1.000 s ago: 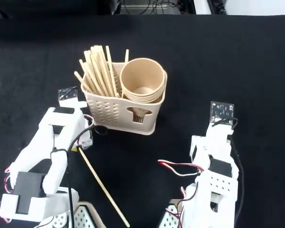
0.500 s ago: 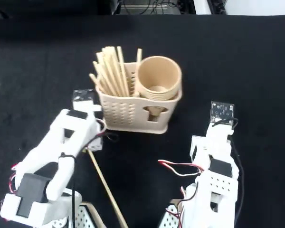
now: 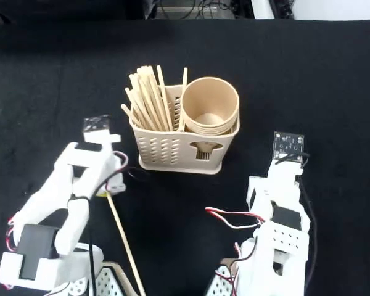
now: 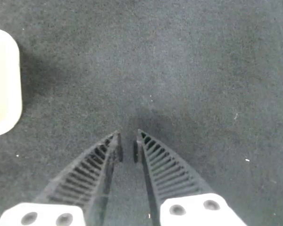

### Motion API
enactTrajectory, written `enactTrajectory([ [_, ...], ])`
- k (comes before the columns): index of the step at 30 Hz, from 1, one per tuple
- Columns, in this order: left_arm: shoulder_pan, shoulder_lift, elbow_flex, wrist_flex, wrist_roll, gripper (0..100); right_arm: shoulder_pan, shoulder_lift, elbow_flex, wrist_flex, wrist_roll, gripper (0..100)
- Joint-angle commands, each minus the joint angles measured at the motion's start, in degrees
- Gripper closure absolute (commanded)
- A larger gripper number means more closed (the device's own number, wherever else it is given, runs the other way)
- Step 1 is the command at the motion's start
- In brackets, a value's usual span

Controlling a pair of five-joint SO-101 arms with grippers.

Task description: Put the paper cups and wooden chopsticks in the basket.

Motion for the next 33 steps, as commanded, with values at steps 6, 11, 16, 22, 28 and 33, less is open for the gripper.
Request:
enactTrajectory([
  [6,-15.9,-0.4,-4.5,1.8,-0.1,97,-0.5,0.0,-0.3,-1.1,0.6,93.4],
  [11,-24.1,-0.4,-11.8,4.0,-0.1,97,-0.5,0.0,-0.3,-1.1,0.6,93.4],
  [16,-23.6,-0.4,-13.8,9.1,-0.3,96,-0.4,0.0,-0.3,-1.1,0.6,93.4],
  [22,-12.9,-0.2,-13.4,19.3,-0.1,74,-0.4,0.0,-0.3,-1.1,0.5,93.4],
  [28,-7.9,0.2,-11.6,15.8,2.8,78,-0.4,0.0,-0.3,-1.1,0.6,93.4],
  [33,-7.5,0.3,-8.3,11.3,3.5,82,-0.4,0.0,-0.3,-1.1,0.6,93.4],
])
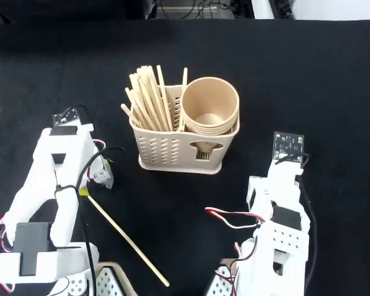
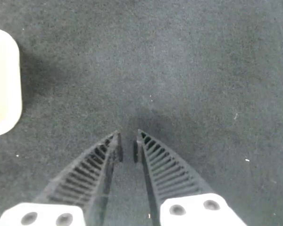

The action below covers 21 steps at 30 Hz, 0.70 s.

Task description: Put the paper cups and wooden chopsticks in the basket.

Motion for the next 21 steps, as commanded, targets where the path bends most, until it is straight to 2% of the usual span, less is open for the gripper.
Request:
enactTrajectory([
  [1,0.5,-0.2,2.6,-4.1,0.4,82,-0.4,0.0,-0.3,-1.1,0.6,93.4],
  [5,-2.0,-0.4,4.1,-4.3,-2.2,82,-0.4,0.0,-0.3,-1.1,0.6,93.4],
  [9,-5.6,-0.7,-0.7,3.0,-4.6,82,-0.4,0.0,-0.3,-1.1,0.6,93.4],
  [12,-5.1,-0.7,-3.6,6.9,-4.7,81,-0.5,0.0,-0.3,-1.1,0.6,93.4],
  [15,-2.6,0.7,-1.8,4.6,-4.6,81,-0.5,0.0,-0.3,-1.1,0.6,93.4],
  [21,3.4,10.4,3.3,-6.3,-4.1,81,-0.5,0.0,-0.4,-1.1,0.6,93.4],
])
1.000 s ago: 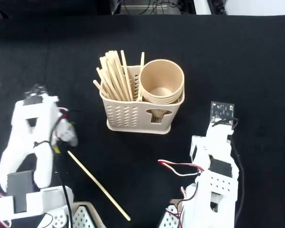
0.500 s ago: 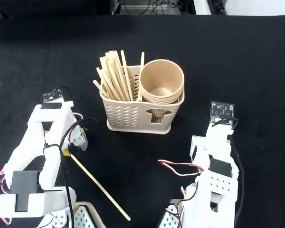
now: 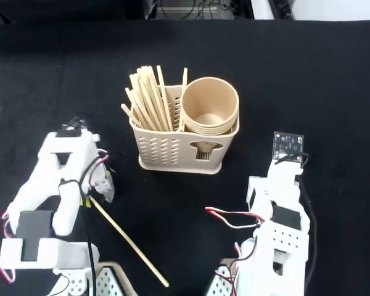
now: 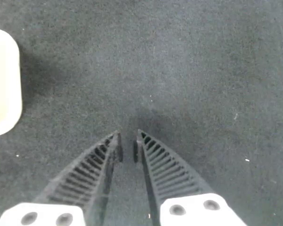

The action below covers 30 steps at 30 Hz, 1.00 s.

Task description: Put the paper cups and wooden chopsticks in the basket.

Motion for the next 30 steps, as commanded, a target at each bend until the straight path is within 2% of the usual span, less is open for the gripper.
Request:
enactTrajectory([
  [1,3.0,5.9,0.8,-5.1,0.0,81,-0.5,0.0,-0.4,-1.1,0.6,93.4],
  [6,2.5,13.5,-4.8,-0.8,0.0,83,-0.5,0.0,-0.4,-1.1,0.6,93.4],
  [11,-0.7,13.9,-6.5,-1.2,-0.4,94,-0.5,0.0,-0.4,-1.1,0.6,93.4],
  [18,-4.4,13.4,-8.0,-1.6,0.1,95,-0.4,0.0,-0.4,-1.1,0.6,93.4],
  [23,-5.5,6.9,-7.8,-1.6,2.6,97,-0.4,0.0,-0.4,-1.1,0.6,93.4],
  [30,-2.5,-9.7,-7.4,2.6,5.8,97,-0.3,0.0,-0.4,-1.1,0.6,93.4],
])
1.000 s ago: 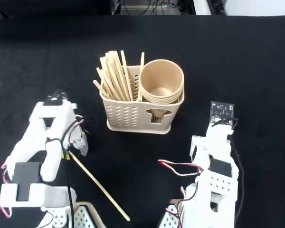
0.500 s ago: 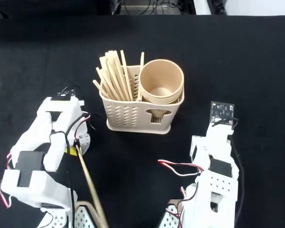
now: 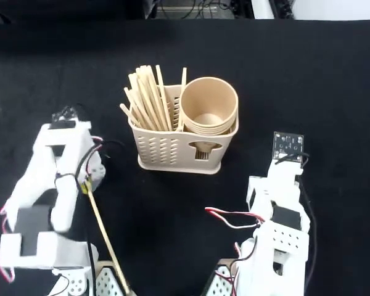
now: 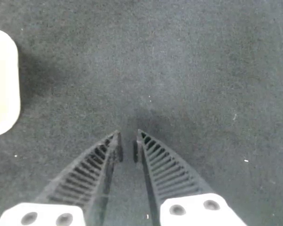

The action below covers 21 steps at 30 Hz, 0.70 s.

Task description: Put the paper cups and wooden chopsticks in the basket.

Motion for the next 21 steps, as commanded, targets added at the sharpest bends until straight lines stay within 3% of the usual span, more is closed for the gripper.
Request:
enactTrajectory([
  [1,0.2,-10.4,-0.2,1.7,1.8,97,-0.3,0.0,-0.4,-1.1,0.6,93.4],
  [10,-3.4,-32.2,-5.0,3.0,1.8,97,-0.3,0.0,-0.4,-1.1,0.6,93.4],
  [15,-9.1,-44.2,-14.0,2.6,-8.5,97,-0.3,0.0,-0.4,-1.1,0.6,93.4],
  [21,-9.5,-54.8,-27.0,1.7,-10.5,97,-0.3,0.0,-0.4,-1.1,0.6,93.4],
])
